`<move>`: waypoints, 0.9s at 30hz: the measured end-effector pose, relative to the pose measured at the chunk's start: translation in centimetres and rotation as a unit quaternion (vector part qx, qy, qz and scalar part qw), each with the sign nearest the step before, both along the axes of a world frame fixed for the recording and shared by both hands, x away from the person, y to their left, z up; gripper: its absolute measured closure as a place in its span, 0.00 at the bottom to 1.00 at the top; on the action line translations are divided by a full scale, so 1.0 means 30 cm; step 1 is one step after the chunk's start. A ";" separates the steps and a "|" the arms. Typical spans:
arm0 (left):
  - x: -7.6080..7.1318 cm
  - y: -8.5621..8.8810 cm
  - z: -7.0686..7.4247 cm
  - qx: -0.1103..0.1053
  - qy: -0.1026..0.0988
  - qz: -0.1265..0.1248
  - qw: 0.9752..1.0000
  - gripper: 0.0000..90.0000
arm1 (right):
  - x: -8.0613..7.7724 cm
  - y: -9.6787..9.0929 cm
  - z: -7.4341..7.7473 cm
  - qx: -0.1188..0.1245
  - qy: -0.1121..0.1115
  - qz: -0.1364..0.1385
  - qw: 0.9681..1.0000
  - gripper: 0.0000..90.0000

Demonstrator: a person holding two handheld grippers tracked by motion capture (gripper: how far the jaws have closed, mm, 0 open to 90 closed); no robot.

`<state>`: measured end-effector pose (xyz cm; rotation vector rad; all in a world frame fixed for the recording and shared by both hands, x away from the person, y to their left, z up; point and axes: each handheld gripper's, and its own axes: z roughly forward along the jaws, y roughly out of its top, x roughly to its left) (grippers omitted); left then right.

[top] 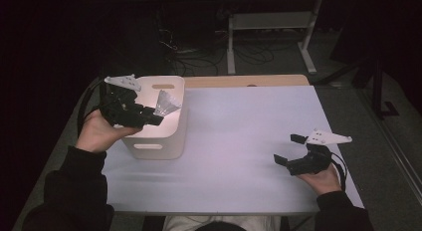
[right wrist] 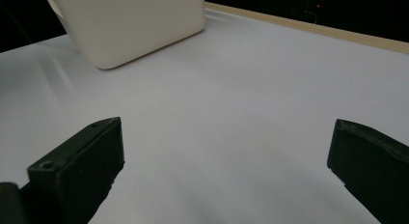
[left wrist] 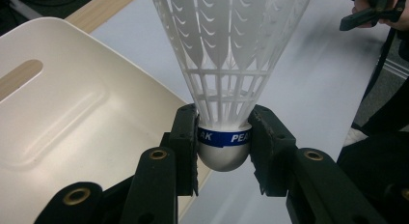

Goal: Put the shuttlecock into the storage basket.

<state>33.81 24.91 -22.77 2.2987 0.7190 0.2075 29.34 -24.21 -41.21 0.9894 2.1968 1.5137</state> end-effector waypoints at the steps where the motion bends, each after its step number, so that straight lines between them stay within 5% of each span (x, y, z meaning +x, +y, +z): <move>1: 0.007 0.004 -0.005 0.001 0.000 0.002 1.000 0.73 | 0.000 0.000 0.000 0.000 0.000 0.000 1.000 0.00; 27: 0.055 0.038 -0.066 0.002 0.017 0.024 1.000 0.73 | 0.000 0.000 -0.001 0.000 0.000 0.001 1.000 0.00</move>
